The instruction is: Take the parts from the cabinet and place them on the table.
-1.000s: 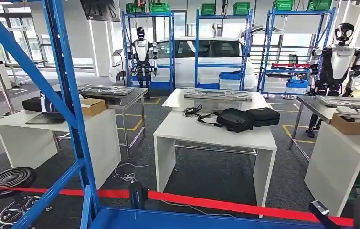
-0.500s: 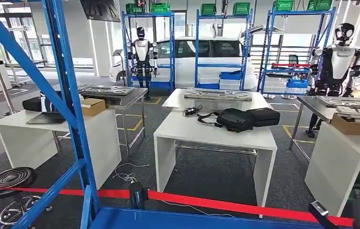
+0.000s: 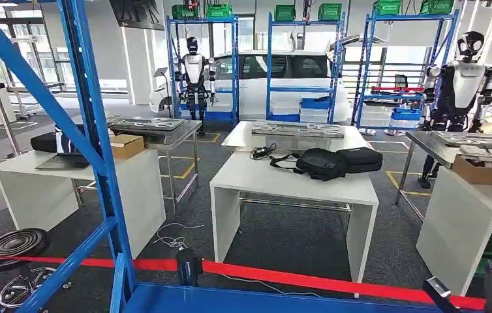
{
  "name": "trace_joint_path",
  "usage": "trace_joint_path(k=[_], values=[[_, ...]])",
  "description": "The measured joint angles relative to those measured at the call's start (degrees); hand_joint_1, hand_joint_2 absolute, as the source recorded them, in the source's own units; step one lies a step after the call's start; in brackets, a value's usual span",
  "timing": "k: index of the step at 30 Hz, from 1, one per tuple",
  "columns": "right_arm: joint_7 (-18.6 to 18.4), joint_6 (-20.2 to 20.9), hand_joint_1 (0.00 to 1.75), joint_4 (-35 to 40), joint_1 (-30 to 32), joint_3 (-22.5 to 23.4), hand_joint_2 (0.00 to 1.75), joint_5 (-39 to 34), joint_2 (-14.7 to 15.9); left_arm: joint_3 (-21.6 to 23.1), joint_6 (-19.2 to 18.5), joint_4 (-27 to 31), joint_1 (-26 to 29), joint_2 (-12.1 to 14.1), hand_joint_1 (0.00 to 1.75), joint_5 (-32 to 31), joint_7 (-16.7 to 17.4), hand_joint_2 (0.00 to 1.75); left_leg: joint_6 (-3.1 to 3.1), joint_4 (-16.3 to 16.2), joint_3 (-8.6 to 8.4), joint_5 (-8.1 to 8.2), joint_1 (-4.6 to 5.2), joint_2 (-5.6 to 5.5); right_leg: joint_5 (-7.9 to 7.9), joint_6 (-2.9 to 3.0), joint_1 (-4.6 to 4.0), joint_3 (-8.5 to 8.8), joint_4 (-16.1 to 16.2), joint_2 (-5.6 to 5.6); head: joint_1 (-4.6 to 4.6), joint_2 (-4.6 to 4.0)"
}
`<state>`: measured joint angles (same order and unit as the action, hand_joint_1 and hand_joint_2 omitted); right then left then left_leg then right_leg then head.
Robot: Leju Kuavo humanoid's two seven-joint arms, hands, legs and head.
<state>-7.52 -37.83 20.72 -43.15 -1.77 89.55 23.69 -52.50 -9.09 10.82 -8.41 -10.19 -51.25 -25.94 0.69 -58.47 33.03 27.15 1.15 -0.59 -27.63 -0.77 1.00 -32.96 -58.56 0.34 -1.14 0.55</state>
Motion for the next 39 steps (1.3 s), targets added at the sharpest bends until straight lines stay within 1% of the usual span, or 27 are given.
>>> trace_joint_path(k=[4,8,11,14,15,16,18,19,20,21,22,23,24,25,26,28,29,30,31,32,33,34,35,36,37,38,39], values=[[0.4,-0.4,1.75,0.0,0.1,0.1,1.75,0.0,0.0,-0.1,0.0,0.0,0.0,0.0,0.00,0.4,2.0,1.75,0.01,0.0,0.03,0.02,0.02,0.00,0.02,-0.02,0.02,0.02,0.0,-0.01,0.00,0.00],[0.3,-0.4,1.75,0.0,0.1,0.1,1.75,0.3,0.0,-0.3,0.0,0.0,-0.1,0.0,0.00,1.0,3.7,1.75,0.25,-0.2,0.08,0.14,0.23,-0.02,0.09,-0.31,0.31,0.02,0.1,-0.07,0.00,0.00],[0.3,-0.4,1.75,0.0,0.1,0.1,1.75,0.3,0.0,-0.4,0.0,0.0,-0.1,0.0,0.00,1.0,3.8,1.75,0.65,-0.3,0.15,0.21,0.50,-0.02,0.11,-0.64,0.61,0.02,0.1,-0.07,0.00,0.00],[-0.2,-0.4,1.75,0.1,0.1,0.1,1.75,0.3,0.0,-0.6,0.1,0.0,-0.3,0.0,0.00,1.4,5.4,1.75,1.51,0.6,-0.01,-0.68,0.49,0.03,0.57,-1.46,0.58,0.17,0.5,0.03,0.00,0.00],[-0.4,-0.4,1.75,0.1,0.2,0.1,1.75,0.3,0.0,-0.8,0.1,0.0,-0.4,0.0,0.00,1.4,5.8,1.75,1.82,1.2,-0.31,-1.25,0.15,0.25,-0.53,-1.37,0.70,-0.18,-0.4,-0.08,0.00,0.00],[-0.5,-0.5,1.75,0.1,0.2,0.2,1.75,0.2,0.0,-0.9,0.1,0.0,-0.5,0.0,0.00,1.4,6.2,1.75,2.15,1.4,-0.15,-1.48,0.12,0.32,-2.67,-1.30,0.56,-1.36,-2.9,-0.12,-0.07,0.00],[-0.1,-1.1,1.75,0.1,0.8,0.6,1.75,-0.4,0.1,-0.9,0.1,0.0,-0.7,-0.1,0.00,1.4,7.0,1.75,2.21,1.3,0.24,-1.55,0.17,0.31,-7.34,-1.40,0.49,-5.25,-12.1,-0.08,-0.11,0.00],[0.5,-1.2,1.75,0.1,1.4,0.9,1.75,-0.8,0.2,-0.9,0.1,0.0,-0.7,-0.1,0.00,1.4,7.3,1.75,2.21,1.1,0.45,-1.56,0.17,0.28,-8.58,-1.44,0.44,-6.93,-16.0,-0.08,-0.11,0.00],[0.9,-1.2,1.75,0.1,2.0,1.0,1.75,-1.0,0.2,-1.0,0.1,0.0,-0.6,-0.1,0.00,1.4,7.4,1.75,2.17,0.9,0.68,-1.58,0.17,0.26,-8.31,-1.43,0.44,-7.51,-17.3,-0.10,-0.13,0.00],[1.2,-1.2,1.75,0.1,2.3,1.1,1.75,-1.2,0.3,-1.2,0.1,0.0,-0.6,-0.1,0.00,1.4,7.5,1.75,2.13,0.7,0.92,-1.59,0.16,0.27,-6.86,-1.43,0.51,-6.78,-16.0,-0.11,-0.13,0.00],[1.4,-1.2,1.75,0.1,2.3,1.2,1.75,-1.4,0.3,-1.2,0.1,0.0,-0.7,-0.1,0.00,1.4,7.6,1.75,2.08,0.3,1.20,-1.60,0.16,0.29,-4.58,-1.42,0.59,-4.86,-12.2,-0.14,-0.13,0.00],[1.3,-1.3,1.75,0.1,2.3,1.3,1.75,-1.4,0.5,-1.3,0.1,0.0,-0.7,-0.2,0.00,1.4,7.6,1.75,1.96,-0.1,1.51,-1.58,0.13,0.30,-2.18,-1.43,0.61,-2.01,-6.8,-0.23,-0.13,0.00],[1.3,-1.3,1.75,0.2,2.3,1.3,1.75,-1.5,0.7,-1.3,0.1,0.0,-0.8,-0.2,0.00,1.4,7.6,1.75,1.68,-0.6,1.85,-1.48,0.13,0.31,-1.32,-1.37,0.66,0.56,-2.0,-0.35,-0.15,0.00],[1.3,-1.4,1.75,0.2,2.3,1.4,1.75,-1.6,0.7,-1.3,0.2,0.0,-0.8,-0.2,0.00,1.4,7.6,1.75,1.17,-0.8,2.30,-1.56,0.35,0.16,-1.55,-0.96,0.16,0.80,-1.9,-0.21,-0.13,0.00],[1.3,-1.6,1.75,0.2,2.7,1.4,1.75,-1.8,0.8,-1.3,0.2,0.0,-0.8,-0.3,0.00,1.4,7.5,1.75,0.83,-0.9,2.27,-1.68,0.33,0.11,-0.84,-0.46,0.02,0.26,-2.1,-0.07,-0.13,0.00],[1.4,-2.0,1.75,0.2,3.2,1.6,1.75,-2.0,0.8,-1.3,0.3,0.0,-0.7,-0.3,0.00,1.4,7.5,1.75,0.03,-0.8,2.51,-2.19,0.23,0.04,-1.07,0.16,-0.14,0.07,-1.4,-0.11,-0.07,0.00],[1.4,-2.1,1.75,0.2,3.4,1.7,1.75,-2.0,0.8,-1.3,0.3,0.0,-0.7,-0.2,0.00,1.4,7.5,1.75,-0.32,-0.9,2.80,-2.36,0.39,0.00,-0.68,0.69,0.27,-0.18,-1.3,-0.14,-0.13,0.00],[1.4,-2.1,1.75,0.2,3.3,1.8,1.75,-2.0,0.8,-1.3,0.3,0.0,-0.7,-0.2,0.00,1.4,7.5,1.75,-0.66,-1.6,3.46,-1.66,0.21,-0.01,-0.24,1.12,0.42,-0.47,-1.1,-0.36,-0.11,0.00],[1.3,-2.0,1.75,0.3,3.4,1.9,1.75,-2.0,0.8,-1.3,0.3,0.0,-0.7,-0.2,0.00,1.4,7.5,1.75,-1.20,-3.6,4.19,0.85,0.15,0.09,0.15,1.56,0.45,-0.85,-1.1,-0.36,0.09,0.00],[1.3,-2.0,1.75,0.4,3.4,2.0,1.75,-2.0,0.8,-1.3,0.3,0.0,-0.8,-0.2,0.00,1.4,7.5,1.75,-1.61,-7.4,5.48,3.96,-0.14,0.13,0.49,1.85,0.42,-1.36,-1.1,-0.37,0.07,0.00],[1.2,-2.0,1.75,0.5,3.4,2.1,1.75,-1.9,0.8,-1.3,0.3,0.0,-0.8,-0.2,0.00,1.4,7.5,1.75,-1.93,-11.8,6.87,6.66,-0.40,0.18,0.90,1.88,0.39,-1.85,-1.1,-0.38,0.15,0.00],[1.1,-2.0,1.75,0.5,3.3,2.2,1.75,-1.9,0.8,-1.3,0.3,0.0,-0.7,-0.2,0.00,1.4,7.5,1.75,-2.14,-15.7,8.00,8.57,-0.60,0.18,1.30,1.88,0.35,-2.40,-1.1,-0.38,0.11,0.00],[1.1,-1.9,1.75,0.5,3.4,2.3,1.75,-1.9,0.8,-1.3,0.3,0.0,-0.7,-0.2,0.00,1.4,7.4,1.75,-2.32,-18.2,8.37,9.46,-0.76,0.19,1.76,1.80,0.33,-2.98,-1.1,-0.38,0.17,0.00],[1.0,-1.9,1.75,0.5,3.4,2.3,1.75,-1.8,0.8,-1.3,0.3,0.0,-0.7,-0.2,0.00,1.4,7.4,1.75,-2.35,-17.9,7.43,8.45,-0.87,0.20,2.24,1.72,0.33,-3.60,-1.1,-0.38,0.15,0.00],[1.0,-1.8,1.75,0.5,3.4,2.3,1.75,-1.6,0.8,-1.3,0.3,0.0,-0.7,-0.2,0.00,1.4,7.4,1.75,-2.30,-15.3,5.36,6.67,-0.94,0.21,2.70,1.62,0.33,-4.13,-1.1,-0.38,0.20,0.00],[0.9,-1.7,1.75,0.6,3.3,2.3,1.75,-1.2,0.8,-1.3,0.3,0.0,-0.8,-0.2,0.00,1.4,7.3,1.75,-2.11,-10.7,2.12,4.69,-0.97,0.20,3.14,1.44,0.33,-4.63,-1.1,-0.38,0.20,0.00],[0.7,-1.5,1.75,0.7,3.1,2.3,1.75,-0.7,0.8,-1.3,0.3,0.0,-0.9,-0.2,0.00,1.4,7.3,1.75,-1.80,-5.5,-1.52,3.61,-0.97,0.21,3.56,1.27,0.34,-4.95,-1.1,-0.38,0.22,0.00]])
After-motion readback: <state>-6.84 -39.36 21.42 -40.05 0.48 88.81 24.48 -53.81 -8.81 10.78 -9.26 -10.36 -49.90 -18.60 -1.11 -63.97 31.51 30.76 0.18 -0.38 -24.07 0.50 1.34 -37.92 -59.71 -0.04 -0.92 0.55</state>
